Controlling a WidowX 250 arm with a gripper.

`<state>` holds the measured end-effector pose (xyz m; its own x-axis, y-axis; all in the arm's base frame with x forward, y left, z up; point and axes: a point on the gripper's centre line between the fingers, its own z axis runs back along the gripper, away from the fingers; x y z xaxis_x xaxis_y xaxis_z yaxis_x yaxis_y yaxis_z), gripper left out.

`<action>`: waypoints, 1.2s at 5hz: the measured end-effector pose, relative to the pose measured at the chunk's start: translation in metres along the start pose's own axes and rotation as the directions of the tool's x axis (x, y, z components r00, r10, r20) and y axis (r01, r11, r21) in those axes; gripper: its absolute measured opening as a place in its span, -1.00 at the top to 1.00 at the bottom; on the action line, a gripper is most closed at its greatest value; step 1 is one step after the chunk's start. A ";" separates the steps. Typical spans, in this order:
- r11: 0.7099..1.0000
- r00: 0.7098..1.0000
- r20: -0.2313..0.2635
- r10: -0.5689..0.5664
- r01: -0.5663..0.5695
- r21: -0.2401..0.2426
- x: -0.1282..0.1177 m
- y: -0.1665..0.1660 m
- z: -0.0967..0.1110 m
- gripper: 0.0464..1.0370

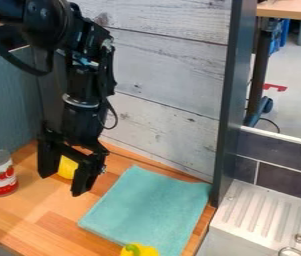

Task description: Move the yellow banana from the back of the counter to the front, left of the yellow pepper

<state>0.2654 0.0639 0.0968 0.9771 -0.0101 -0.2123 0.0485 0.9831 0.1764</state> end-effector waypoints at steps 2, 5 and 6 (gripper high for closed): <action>0.987 0.992 0.021 0.123 -0.120 -0.108 0.012 0.012 0.000 -0.93; 0.824 0.830 0.124 0.544 -0.501 -0.264 0.036 0.070 0.002 -0.93; 0.757 0.741 0.207 0.639 -0.558 -0.340 0.052 0.083 0.006 -0.93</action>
<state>0.3215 0.1441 0.1060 0.7979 0.5827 0.1543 -0.5787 0.8121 -0.0746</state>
